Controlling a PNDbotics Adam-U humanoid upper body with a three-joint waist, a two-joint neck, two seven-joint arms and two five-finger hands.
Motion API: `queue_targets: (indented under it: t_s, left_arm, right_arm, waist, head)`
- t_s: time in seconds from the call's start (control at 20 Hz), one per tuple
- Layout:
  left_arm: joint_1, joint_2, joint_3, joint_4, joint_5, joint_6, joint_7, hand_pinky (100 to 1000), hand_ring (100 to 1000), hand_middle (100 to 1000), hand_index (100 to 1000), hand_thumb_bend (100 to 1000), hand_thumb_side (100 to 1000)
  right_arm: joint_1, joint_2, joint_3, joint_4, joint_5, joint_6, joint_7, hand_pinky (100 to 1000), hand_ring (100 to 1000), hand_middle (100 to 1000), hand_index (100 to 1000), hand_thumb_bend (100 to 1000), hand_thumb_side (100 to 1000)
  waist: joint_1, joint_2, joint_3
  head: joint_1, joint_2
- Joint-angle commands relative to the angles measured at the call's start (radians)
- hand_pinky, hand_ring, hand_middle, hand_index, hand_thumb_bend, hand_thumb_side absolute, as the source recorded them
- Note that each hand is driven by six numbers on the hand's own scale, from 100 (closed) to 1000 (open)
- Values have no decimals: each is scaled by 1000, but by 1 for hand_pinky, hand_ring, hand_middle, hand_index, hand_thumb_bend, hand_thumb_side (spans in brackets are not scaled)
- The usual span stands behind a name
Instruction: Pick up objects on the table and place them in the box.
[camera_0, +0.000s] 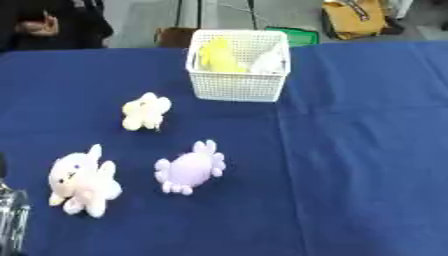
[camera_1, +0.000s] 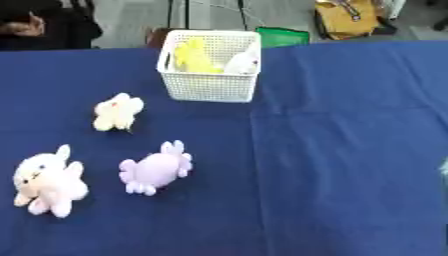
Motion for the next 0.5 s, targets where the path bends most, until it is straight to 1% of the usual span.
queue_targets:
  t_s: [0.05,0.15,0.2,0.25,0.3,0.35,0.45,0.5]
  left_arm:
    - [-12,5,8,-18,-5,1,2,684,730,702,760,100,601]
    - [-11,12,11,-18,-10,2,4,684,734,707,765,100,592]
    - [-10,23,13,-18,-19,4,6,688,750,734,784,100,586]
    - [-7,48,18,-18,-38,8,8,688,750,734,784,100,586]
    - [-4,74,21,-18,-62,15,11,704,781,769,819,100,588]
    - [1,107,24,-18,-95,25,13,704,781,769,819,100,588]
    - [4,136,21,-18,-146,43,27,706,785,773,822,100,589]
    - [9,166,17,-18,-176,52,26,741,829,829,877,100,596]
  right_arm:
    - [-2,-6,-2,-19,5,-3,-10,744,713,632,823,100,980]
    - [-2,-6,-2,-19,4,-3,-10,744,714,632,823,100,979]
    - [-2,-6,-2,-19,4,-3,-10,744,713,631,822,100,976]
    - [-1,-6,-2,-19,4,-2,-10,744,713,631,822,100,976]
    - [-1,-6,-2,-19,3,-2,-10,743,713,631,822,100,973]
    - [0,-6,-2,-19,2,-2,-10,743,713,631,822,100,973]
    - [0,-5,-2,-19,1,-2,-10,743,713,631,822,100,973]
    - [1,-6,-1,-19,1,-2,-10,743,712,630,822,100,967]
  waist:
    - [-1,-20,1]
    - [0,-19,2]
    - [0,-19,3]
    - [-1,-19,4]
    - [0,-20,6]
    - [0,-20,7]
    - [1,-21,8]
    - [3,-22,9]
  head:
    - [3,-14]
    - [3,-12]
    - [3,-10]
    - [4,-7]
    - [5,-5]
    - [7,-3]
    - [10,-2]
    - [11,0]
